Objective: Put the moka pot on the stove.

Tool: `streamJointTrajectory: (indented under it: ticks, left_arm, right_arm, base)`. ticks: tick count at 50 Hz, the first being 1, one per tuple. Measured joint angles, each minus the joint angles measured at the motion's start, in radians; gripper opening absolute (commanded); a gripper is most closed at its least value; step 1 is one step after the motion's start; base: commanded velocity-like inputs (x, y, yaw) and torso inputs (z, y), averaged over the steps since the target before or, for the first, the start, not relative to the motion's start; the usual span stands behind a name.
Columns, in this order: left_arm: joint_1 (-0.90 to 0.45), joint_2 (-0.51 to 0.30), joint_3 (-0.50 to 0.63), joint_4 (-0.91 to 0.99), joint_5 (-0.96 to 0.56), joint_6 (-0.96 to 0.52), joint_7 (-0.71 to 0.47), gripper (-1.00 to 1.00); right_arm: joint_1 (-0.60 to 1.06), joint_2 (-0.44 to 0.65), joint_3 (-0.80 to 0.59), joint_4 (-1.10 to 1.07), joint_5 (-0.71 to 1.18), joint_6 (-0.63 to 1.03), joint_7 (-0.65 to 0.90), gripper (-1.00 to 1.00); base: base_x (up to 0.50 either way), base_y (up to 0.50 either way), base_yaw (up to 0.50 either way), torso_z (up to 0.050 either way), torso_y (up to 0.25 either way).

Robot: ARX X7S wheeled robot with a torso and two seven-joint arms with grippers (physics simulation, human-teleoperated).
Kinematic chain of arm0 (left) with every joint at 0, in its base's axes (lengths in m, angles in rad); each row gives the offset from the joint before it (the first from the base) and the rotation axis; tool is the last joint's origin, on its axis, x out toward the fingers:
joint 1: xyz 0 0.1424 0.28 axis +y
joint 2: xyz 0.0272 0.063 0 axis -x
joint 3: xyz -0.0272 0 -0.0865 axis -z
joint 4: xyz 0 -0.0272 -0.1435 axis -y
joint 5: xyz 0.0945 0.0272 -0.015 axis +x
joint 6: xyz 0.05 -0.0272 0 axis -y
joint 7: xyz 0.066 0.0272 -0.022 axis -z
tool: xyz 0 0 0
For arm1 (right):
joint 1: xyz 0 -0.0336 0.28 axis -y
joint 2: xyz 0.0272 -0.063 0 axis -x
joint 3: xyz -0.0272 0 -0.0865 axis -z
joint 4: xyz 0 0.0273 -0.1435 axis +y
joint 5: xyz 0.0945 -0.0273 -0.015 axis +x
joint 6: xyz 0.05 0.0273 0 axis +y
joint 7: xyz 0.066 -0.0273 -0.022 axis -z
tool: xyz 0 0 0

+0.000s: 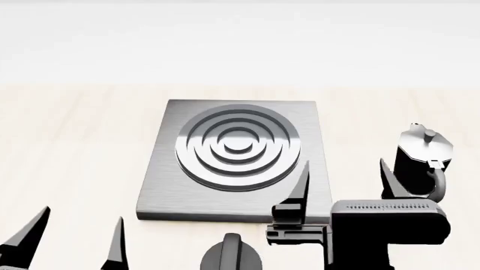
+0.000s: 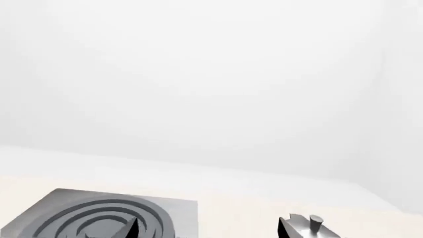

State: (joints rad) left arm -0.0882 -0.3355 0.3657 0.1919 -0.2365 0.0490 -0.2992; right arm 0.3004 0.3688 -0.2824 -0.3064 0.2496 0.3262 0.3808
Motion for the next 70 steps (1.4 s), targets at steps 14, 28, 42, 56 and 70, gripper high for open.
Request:
streamJointTrajectory:
  ticks: [14,28,42,56,70]
  left_arm:
    - [-0.008,-0.003,-0.002,-0.006,-0.01,0.001,0.001,1.0]
    - [-0.018,-0.007,-0.005,-0.016,-0.023,0.001,0.004,1.0]
    - [-0.026,-0.011,-0.006,-0.02,-0.033,-0.002,0.006,1.0]
    - [-0.03,-0.017,-0.007,-0.018,-0.039,-0.004,0.005,1.0]
    - [-0.026,-0.024,-0.007,-0.012,-0.044,-0.004,0.002,1.0]
  right_arm:
    - [0.052,0.053,0.056,-0.077,0.006,0.156,0.045,1.0]
    - [0.059,0.106,0.15,-0.124,0.07,0.231,0.04,1.0]
    - [0.076,0.135,0.249,-0.086,0.184,0.272,-0.019,1.0]
    - [0.069,0.141,0.341,0.008,0.296,0.255,-0.111,1.0]
    - [0.06,0.157,0.391,0.095,0.359,0.246,-0.181,1.0]
  base:
    - [0.0,0.0,0.0,0.0,0.0]
    - [0.0,0.0,0.0,0.0,0.0]
    - [0.0,0.0,0.0,0.0,0.0]
    - [0.0,0.0,0.0,0.0,0.0]
    - [0.0,0.0,0.0,0.0,0.0]
